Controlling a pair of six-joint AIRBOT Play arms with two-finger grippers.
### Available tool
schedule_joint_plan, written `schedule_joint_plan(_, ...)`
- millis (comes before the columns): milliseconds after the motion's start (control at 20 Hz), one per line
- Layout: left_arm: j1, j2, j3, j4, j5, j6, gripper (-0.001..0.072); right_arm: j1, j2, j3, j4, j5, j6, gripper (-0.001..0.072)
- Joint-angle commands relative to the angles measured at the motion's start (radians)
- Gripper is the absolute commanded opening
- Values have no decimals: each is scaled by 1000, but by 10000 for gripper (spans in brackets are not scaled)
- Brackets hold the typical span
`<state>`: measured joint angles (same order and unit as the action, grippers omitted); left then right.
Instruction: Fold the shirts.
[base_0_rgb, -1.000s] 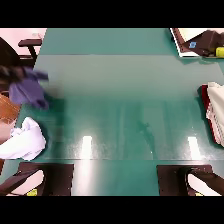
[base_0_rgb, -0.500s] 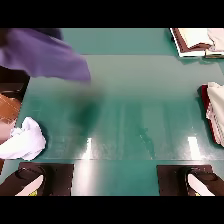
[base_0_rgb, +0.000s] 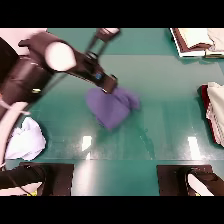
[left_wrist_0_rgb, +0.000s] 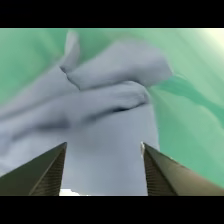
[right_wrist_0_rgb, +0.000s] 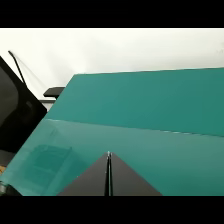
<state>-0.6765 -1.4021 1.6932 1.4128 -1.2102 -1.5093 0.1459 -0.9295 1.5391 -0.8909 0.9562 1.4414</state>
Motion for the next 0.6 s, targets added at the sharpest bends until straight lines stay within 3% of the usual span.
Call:
schedule_joint_plan(0,-2,-69,1,-41,56,-2,544,0,3,1,0,21,0,18)
schedule_joint_plan(250,245,-43,-7,-31,-27,-29,544,0,2,1,0,21,0,17)
schedule_joint_plan(550,433,-88,-254,-137,174,-54,544,0,2,0,-1,31,0,17)
